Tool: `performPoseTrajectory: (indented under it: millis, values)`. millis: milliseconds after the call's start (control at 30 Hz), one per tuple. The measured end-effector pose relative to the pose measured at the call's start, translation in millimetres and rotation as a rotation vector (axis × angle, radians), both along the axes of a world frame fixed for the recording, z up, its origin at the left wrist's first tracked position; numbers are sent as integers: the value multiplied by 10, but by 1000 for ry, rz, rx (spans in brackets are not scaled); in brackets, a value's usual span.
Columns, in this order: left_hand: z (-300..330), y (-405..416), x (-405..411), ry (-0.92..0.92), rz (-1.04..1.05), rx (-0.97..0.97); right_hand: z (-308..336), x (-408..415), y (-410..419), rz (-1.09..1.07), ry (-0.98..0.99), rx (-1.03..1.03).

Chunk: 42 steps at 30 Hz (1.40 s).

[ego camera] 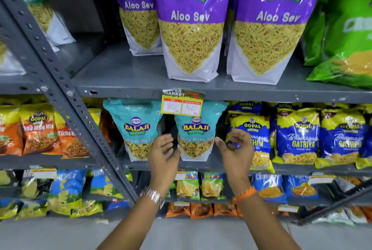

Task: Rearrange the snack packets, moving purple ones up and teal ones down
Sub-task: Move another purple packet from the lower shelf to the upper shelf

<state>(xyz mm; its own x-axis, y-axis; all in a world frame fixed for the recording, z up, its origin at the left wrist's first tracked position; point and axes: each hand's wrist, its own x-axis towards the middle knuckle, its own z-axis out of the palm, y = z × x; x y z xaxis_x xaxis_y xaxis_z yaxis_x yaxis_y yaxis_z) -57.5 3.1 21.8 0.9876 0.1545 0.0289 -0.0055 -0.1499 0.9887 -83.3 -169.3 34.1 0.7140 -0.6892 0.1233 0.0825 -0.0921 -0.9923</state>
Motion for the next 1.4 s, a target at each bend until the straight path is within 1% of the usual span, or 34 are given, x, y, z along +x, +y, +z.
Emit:
performPoseTrajectory:
  millis: [67, 167, 233, 300, 333, 400, 467, 533, 633, 700, 800, 900, 1000, 1233, 1400]
  values:
    - [319, 65, -166, -136, -8, -41, 364, -121, 127, 2, -141, -52]
    - [796, 136, -84, -358, -24, -48, 917, -69, 256, 59, -293, -165]
    - [1116, 167, 79, -485, -35, -25, 1236, 53, 304, 93, -338, -249]
    - [1411, 176, 297, -537, -47, 16, 1467, 234, 309, 143, -317, -298]
    - [1537, 169, 421, -522, -64, 59, 1548, 341, 305, 161, -291, -329]
    - [1811, 152, 644, -435, -126, 146, 1703, 537, 293, 181, -259, -411]
    - [2031, 124, 818, -357, -209, 183, 1824, 659, 305, 226, -256, -476]
    - [2156, 101, 931, -320, -293, 144, 1864, 733, 320, 256, -252, -523]
    - [2229, 85, 1011, -257, -398, 46, 1896, 812, 321, 220, -231, -587]
    - [2199, 76, 1041, -250, -456, 15, 1936, 828, 318, 251, -200, -495]
    - [2127, 111, 1079, -315, -427, 14, 1958, 847, 312, 320, -242, -386]
    - [2099, 233, 1082, -322, -382, 23, 1914, 899, 334, 376, -281, -316]
    - [2121, 438, 1061, -328, -336, 34, 1915, 956, 463, 434, -263, -258]
    - [2128, 995, 1049, -334, -203, 9, 1994, 1098, 950, 558, -200, -275]
    - [2075, 1215, 1080, -328, -189, 4, 2000, 1146, 1163, 580, -186, -277]
